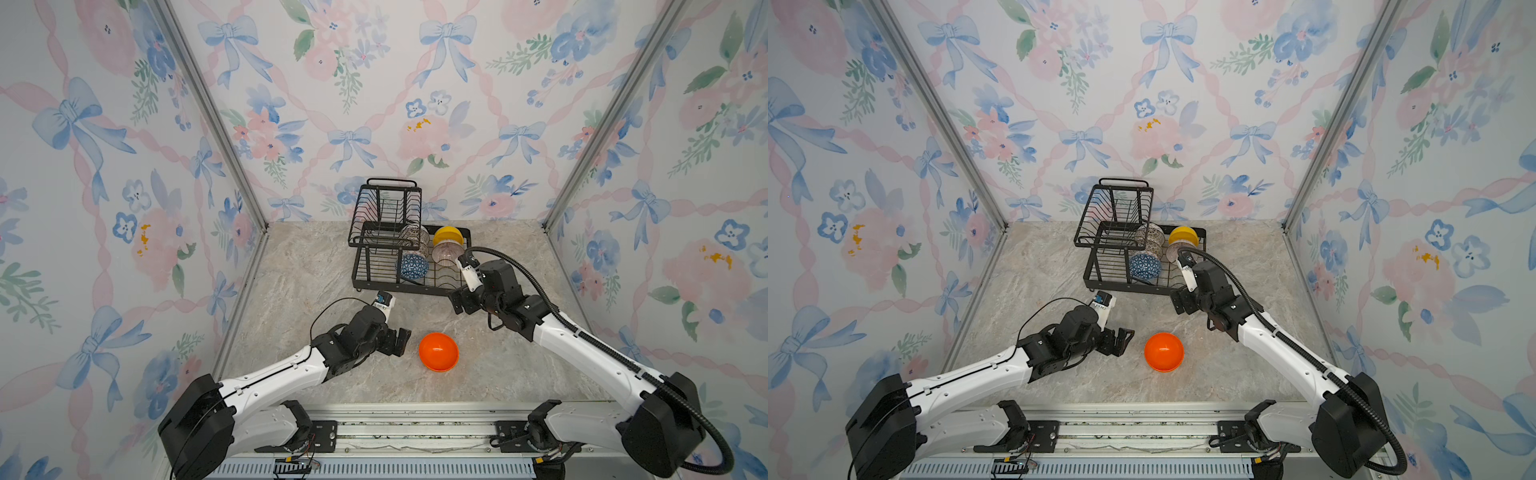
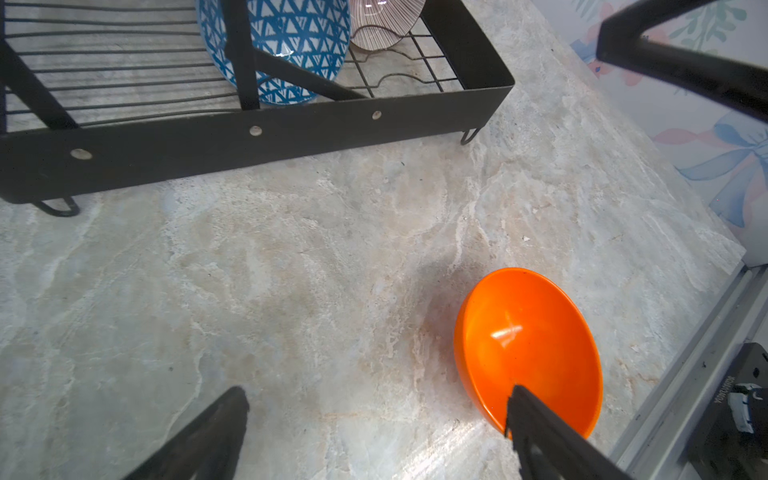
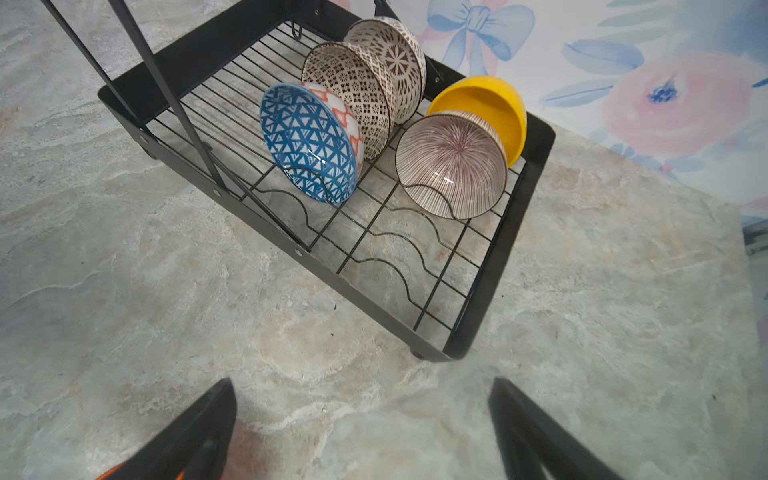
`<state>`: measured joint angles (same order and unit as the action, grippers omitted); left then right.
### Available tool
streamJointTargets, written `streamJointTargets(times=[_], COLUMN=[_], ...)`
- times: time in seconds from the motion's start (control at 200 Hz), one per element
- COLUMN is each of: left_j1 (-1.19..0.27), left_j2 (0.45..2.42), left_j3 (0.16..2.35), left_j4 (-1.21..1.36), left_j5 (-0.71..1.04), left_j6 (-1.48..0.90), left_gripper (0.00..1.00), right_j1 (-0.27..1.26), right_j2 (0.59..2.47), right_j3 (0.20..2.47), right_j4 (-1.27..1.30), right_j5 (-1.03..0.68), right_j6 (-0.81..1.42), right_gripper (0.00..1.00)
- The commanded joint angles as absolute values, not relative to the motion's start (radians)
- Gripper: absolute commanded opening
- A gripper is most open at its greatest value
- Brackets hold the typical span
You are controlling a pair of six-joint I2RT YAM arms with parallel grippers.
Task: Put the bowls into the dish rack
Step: 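Grasp the orange bowl's rim with the left gripper while right gripper moves toward it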
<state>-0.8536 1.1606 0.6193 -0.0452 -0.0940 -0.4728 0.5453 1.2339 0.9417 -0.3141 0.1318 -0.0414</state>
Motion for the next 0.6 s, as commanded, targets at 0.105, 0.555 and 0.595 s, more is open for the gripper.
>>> streamJointTargets(times=[0.105,0.555,0.595], left_j1=[-0.897,-0.947,-0.951], left_j2=[1.232,1.436,1.454], left_j3=[0.656,0.728,0.758], left_j4=[-0.008,0.007,0.007], left_j5=[-0.071,0.000,0.004], left_j6=[-0.507,-0.505,-0.506], left_gripper=[0.98,0.98,0.98], right_j1=[0.548,0.531,0.529], right_j2=[1.166,1.123,1.125], right_j3=[0.924,0.870,0.870], right_j4=[-0.399,-0.402,-0.401], right_j5=[0.127,0.129,0.129], right_j6=[0.035,0.057,0.057], right_gripper=[0.97,0.97,0.97])
